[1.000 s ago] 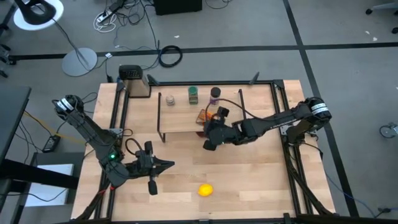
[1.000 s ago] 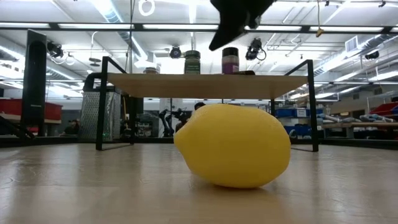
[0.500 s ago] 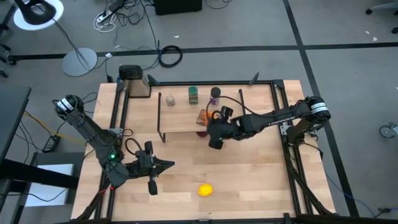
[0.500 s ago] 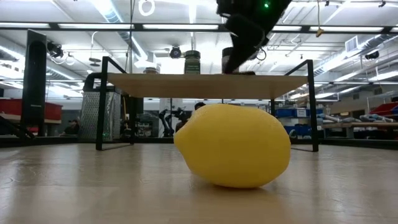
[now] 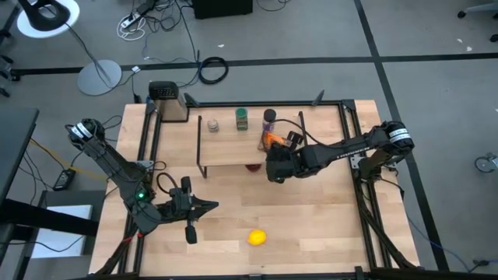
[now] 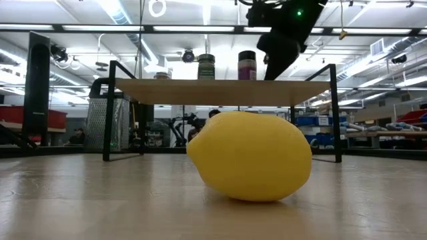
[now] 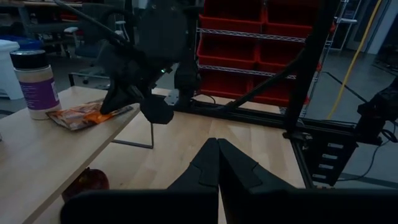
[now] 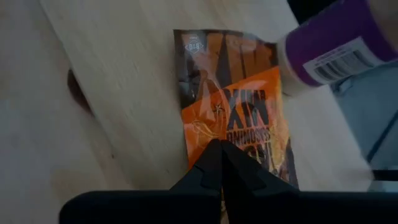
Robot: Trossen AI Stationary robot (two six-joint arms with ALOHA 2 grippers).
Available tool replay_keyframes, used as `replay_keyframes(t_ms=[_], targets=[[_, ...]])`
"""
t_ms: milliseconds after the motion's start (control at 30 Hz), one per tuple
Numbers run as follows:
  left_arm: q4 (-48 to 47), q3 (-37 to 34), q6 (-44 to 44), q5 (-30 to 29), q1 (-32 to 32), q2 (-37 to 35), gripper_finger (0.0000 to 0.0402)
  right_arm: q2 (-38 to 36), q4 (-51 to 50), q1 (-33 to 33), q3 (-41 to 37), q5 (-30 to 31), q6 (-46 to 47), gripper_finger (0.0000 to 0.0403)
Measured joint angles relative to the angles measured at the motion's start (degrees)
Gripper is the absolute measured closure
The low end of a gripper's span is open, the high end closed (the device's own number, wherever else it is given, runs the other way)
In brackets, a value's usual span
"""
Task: Shelf spices
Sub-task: Adjust the orange seasoning bag
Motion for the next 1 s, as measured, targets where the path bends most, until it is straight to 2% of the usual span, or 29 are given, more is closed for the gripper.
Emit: replay_keyframes(t_ms=[233, 367, 567, 1000], targets=[[-0.1, 0.0, 0.0, 0.2, 0.0, 0.0, 0.0398, -1.2, 3.2, 4.2, -0.1, 6.9, -3.8, 0.0403], [0.0, 0.0, 0.0, 0.2, 0.0, 0.0, 0.0398, -2.3, 5.0, 6.1, -0.1, 8.8, -6.0, 0.0403], [0.0, 0.0, 0.0, 0.2, 0.0, 0.0, 0.0398, -3.9, 4.2, 7.3, -0.1, -0.2, -6.9, 0.0403], [0.2, 0.0, 0.0, 0.8, 0.0, 0.0, 0.0398, -4.0, -0.6, 3.3, -1.3, -6.5, -6.4, 0.0403]])
